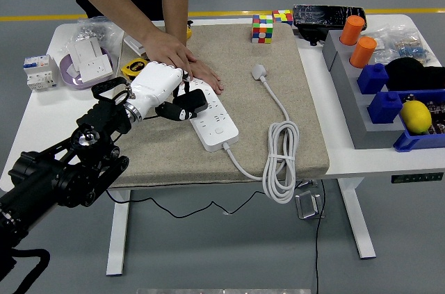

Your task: Pick up the plug,place it near the board,insert it into the board,press the button

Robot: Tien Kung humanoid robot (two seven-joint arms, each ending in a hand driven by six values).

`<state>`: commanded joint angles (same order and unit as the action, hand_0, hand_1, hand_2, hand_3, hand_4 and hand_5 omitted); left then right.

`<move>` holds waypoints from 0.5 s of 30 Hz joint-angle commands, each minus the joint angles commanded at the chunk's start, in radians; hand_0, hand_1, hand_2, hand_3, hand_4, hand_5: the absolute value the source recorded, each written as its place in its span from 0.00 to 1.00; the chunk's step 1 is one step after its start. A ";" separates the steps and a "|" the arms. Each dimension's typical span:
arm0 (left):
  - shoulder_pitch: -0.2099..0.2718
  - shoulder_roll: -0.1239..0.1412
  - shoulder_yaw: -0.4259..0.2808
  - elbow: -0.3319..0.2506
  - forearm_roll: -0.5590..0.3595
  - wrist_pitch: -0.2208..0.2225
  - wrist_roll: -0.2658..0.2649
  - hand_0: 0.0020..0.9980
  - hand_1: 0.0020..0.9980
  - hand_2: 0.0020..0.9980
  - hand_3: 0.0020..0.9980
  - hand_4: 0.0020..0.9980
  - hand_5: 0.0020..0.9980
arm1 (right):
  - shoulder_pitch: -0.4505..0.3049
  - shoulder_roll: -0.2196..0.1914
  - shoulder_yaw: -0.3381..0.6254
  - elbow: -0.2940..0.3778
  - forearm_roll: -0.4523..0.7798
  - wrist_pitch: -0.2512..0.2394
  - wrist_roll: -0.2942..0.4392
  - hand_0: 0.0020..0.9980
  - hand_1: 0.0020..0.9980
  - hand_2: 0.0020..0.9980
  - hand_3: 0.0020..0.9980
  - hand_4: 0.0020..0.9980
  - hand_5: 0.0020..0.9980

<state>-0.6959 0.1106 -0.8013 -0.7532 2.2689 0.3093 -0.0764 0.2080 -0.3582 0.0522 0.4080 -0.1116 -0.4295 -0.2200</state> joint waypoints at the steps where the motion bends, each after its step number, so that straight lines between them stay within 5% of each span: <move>1: 0.000 0.000 0.004 0.003 0.000 -0.001 0.000 0.37 0.29 0.28 0.33 0.58 0.25 | 0.000 0.000 0.000 0.000 0.000 0.000 0.000 1.00 0.94 0.89 0.90 1.00 1.00; 15: -0.003 0.000 0.022 0.045 0.000 0.002 -0.003 0.38 0.30 0.28 0.33 0.58 0.25 | -0.002 0.000 -0.001 0.001 -0.004 0.000 0.001 1.00 0.94 0.89 0.90 1.00 1.00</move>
<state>-0.6993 0.1105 -0.7797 -0.7081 2.2689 0.3115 -0.0798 0.2056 -0.3582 0.0516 0.4088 -0.1153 -0.4293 -0.2194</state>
